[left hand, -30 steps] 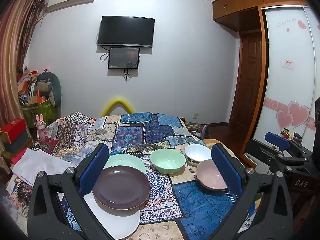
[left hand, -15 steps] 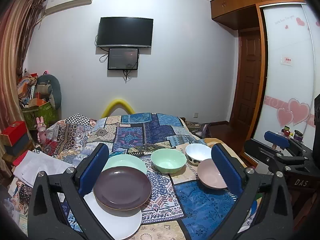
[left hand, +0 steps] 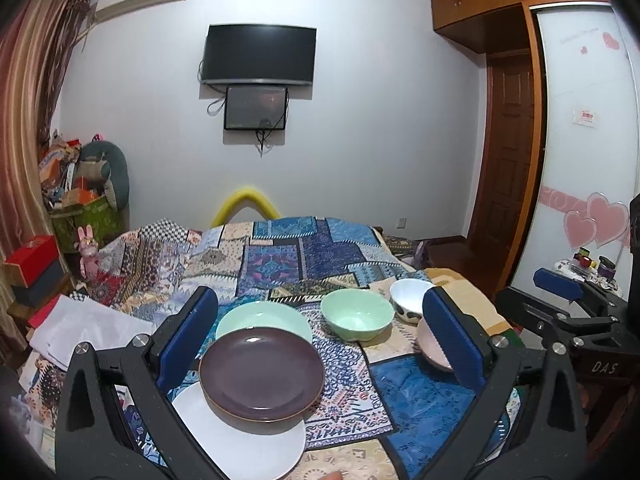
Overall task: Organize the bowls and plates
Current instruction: 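Grasp the dark brown plate rim with the left tool and lift it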
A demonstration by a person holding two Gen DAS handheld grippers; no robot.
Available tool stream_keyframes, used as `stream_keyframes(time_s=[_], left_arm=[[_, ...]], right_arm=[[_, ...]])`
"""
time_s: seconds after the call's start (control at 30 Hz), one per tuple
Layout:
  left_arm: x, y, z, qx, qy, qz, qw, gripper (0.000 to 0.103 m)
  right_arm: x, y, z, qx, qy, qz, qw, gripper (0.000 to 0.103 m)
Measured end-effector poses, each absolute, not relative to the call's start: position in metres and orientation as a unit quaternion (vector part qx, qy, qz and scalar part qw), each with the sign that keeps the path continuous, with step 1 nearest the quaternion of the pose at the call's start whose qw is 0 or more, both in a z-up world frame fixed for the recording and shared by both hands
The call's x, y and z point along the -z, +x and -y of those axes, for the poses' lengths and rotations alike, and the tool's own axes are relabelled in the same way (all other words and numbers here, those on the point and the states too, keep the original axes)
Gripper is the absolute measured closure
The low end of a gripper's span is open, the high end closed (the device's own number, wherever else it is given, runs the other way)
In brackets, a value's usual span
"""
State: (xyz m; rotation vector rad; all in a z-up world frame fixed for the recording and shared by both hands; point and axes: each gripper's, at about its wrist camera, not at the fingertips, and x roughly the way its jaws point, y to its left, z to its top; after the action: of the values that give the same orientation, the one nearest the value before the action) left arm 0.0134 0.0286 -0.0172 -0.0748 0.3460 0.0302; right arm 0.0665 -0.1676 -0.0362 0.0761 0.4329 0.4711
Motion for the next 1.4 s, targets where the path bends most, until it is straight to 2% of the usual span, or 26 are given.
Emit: stream_keyframes(time_s=[0.73,0.83,0.87,0.9,1.0,1.3,1.4], left_arm=[[0.13,0.099,-0.15,-0.055,-0.079,-0.305,0.947,0.0],[0.145,0.111,-0.168,-0.057,-0.086,-0.315,0.943,0.0],[0.15,0.115,-0.175,-0.058,-0.091,-0.321,0.941,0.0],[0.156,0.119,-0.183,-0.06,-0.098,-0.327,0.938,0.002],[0.171,0.131,-0.199,-0.065,-0.104,-0.35,0.929,0.022],[0.203,0.159,-0.211,-0.04,-0.083,-0.402,0.911,0.044],[0.213,0.166,-0.212,-0.033,-0.083,-0.423,0.902,0.046]], right_arm=[[0.112,0.138,0.093,-0.255,0.019,-0.328,0.909,0.0],[0.124,0.147,0.084,-0.259,0.011,-0.344,0.902,0.005],[0.127,0.15,0.08,-0.261,0.008,-0.349,0.9,0.01],[0.131,0.152,0.076,-0.262,0.004,-0.355,0.898,0.013],[0.145,0.16,0.066,-0.266,-0.006,-0.372,0.89,0.021],[0.179,0.177,0.046,-0.277,-0.017,-0.418,0.865,0.045],[0.186,0.179,0.042,-0.279,-0.016,-0.427,0.86,0.051]])
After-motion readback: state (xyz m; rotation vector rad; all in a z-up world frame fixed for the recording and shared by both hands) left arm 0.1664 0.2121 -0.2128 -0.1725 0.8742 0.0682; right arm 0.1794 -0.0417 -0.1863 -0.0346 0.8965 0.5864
